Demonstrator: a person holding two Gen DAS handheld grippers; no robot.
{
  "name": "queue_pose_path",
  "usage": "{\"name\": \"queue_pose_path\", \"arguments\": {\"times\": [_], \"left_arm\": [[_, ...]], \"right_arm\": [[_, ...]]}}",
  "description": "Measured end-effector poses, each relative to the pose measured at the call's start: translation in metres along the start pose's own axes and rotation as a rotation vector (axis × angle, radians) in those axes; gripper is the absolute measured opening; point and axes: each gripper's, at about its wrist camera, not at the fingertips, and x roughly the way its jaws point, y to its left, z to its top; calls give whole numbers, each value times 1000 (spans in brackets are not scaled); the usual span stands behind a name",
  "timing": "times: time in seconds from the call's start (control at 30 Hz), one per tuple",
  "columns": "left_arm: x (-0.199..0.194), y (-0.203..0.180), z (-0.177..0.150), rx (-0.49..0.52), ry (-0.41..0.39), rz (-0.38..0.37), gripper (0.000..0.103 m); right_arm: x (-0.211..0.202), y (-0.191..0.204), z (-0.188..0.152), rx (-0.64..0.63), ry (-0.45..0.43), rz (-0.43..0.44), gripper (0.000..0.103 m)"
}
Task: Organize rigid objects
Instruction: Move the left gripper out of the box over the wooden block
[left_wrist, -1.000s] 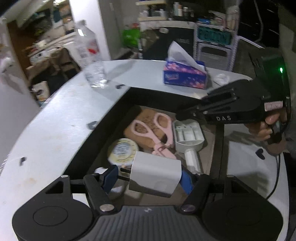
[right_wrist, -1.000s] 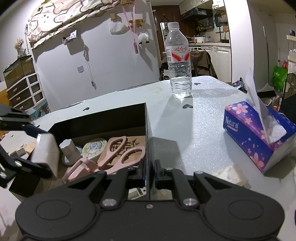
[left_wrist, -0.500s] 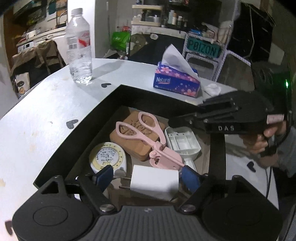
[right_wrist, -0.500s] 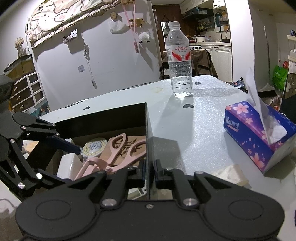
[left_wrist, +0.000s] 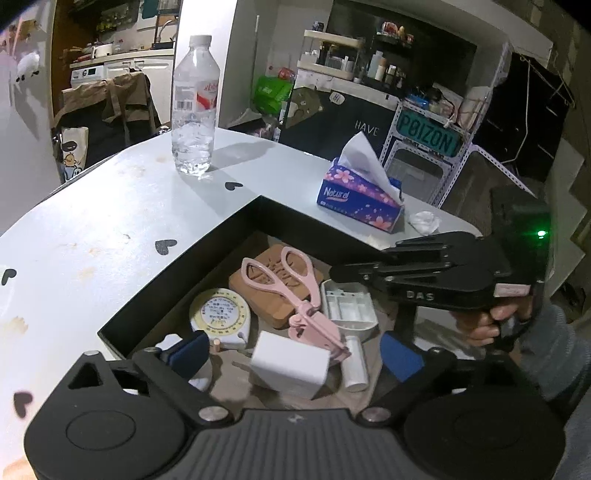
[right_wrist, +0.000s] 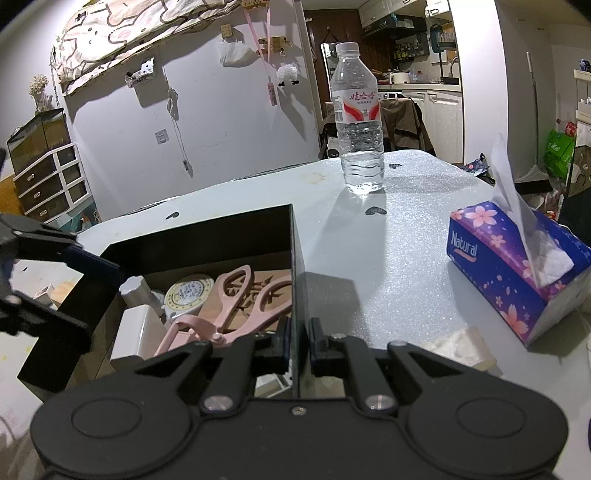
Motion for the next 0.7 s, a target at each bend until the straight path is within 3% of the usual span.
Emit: {"name": "queue_pose_path", "arguments": {"times": [0.27,0.7], "left_arm": [[-28,-23,-9,-3,-28,40,103],[-69,-36,-41,-94,-41,187,103]], "right_arm": [[0,0,0,0,0,0,10],[0,0,0,0,0,0,10]]}}
